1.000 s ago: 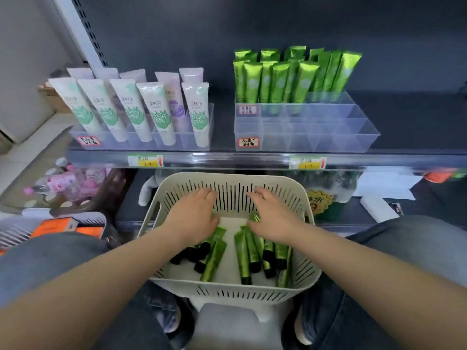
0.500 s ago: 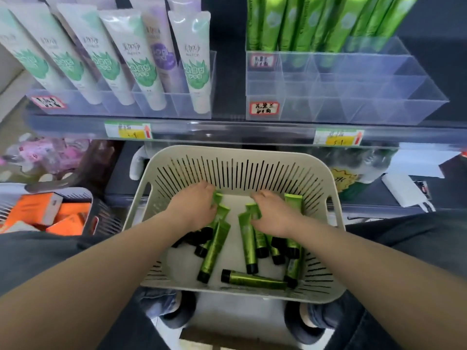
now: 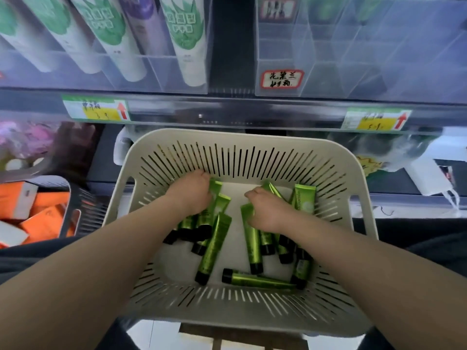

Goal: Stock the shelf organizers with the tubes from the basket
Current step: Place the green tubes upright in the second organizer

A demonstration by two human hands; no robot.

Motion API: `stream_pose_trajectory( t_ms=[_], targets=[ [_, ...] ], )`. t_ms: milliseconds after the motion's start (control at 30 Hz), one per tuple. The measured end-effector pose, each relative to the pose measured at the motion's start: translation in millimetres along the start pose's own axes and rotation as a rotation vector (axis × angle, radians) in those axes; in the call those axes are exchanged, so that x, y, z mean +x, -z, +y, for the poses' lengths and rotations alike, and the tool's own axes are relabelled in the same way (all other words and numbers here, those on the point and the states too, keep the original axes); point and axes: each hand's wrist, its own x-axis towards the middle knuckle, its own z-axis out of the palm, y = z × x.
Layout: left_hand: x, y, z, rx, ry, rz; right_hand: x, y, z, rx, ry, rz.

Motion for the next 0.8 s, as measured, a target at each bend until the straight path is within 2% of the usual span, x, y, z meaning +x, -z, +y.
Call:
stream_pose_trajectory(
  t_ms=[333, 800],
  targets=[
    [16, -16, -8, 0.088, -0.041, -0.022, 19, -12, 1, -0.141, 0.051, -0.074],
    [17, -13, -6, 0.074, -0.088, -0.045, 21, -20, 0, -0.222, 0.068, -0.032]
  ],
)
